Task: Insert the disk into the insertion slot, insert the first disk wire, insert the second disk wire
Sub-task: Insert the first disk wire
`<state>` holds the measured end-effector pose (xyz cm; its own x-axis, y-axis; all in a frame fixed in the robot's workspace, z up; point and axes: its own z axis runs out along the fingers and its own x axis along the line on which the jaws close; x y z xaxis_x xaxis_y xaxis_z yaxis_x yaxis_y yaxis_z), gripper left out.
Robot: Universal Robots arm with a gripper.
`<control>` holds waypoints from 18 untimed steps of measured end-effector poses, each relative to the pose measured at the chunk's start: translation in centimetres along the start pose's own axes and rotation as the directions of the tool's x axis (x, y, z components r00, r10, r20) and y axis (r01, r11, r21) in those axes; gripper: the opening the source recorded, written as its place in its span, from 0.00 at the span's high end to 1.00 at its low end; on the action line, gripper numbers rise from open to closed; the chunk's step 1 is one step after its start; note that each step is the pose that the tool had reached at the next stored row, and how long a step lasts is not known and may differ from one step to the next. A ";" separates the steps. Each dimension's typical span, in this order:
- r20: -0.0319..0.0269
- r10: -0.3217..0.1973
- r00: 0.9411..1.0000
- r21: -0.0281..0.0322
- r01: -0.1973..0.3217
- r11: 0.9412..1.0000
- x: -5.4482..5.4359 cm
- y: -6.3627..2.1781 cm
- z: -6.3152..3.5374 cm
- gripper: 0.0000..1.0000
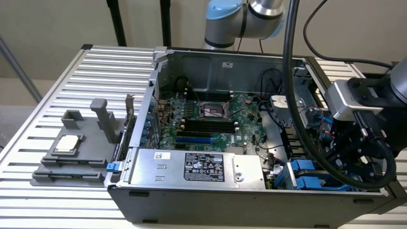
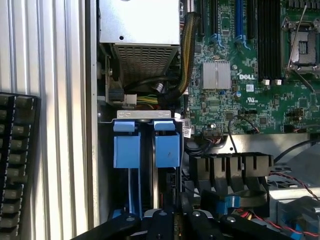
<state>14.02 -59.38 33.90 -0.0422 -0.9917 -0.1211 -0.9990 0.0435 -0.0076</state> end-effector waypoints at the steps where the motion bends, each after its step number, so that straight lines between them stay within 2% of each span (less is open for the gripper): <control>1: -0.001 0.000 1.000 0.000 0.000 1.000 0.0 0.00 0.03 0.84; 18: -0.005 0.000 1.000 -0.001 0.000 1.000 0.0 -0.08 0.58 0.84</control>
<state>14.11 -59.33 33.32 -0.0423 -0.9923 -0.1163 -0.9990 0.0433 -0.0068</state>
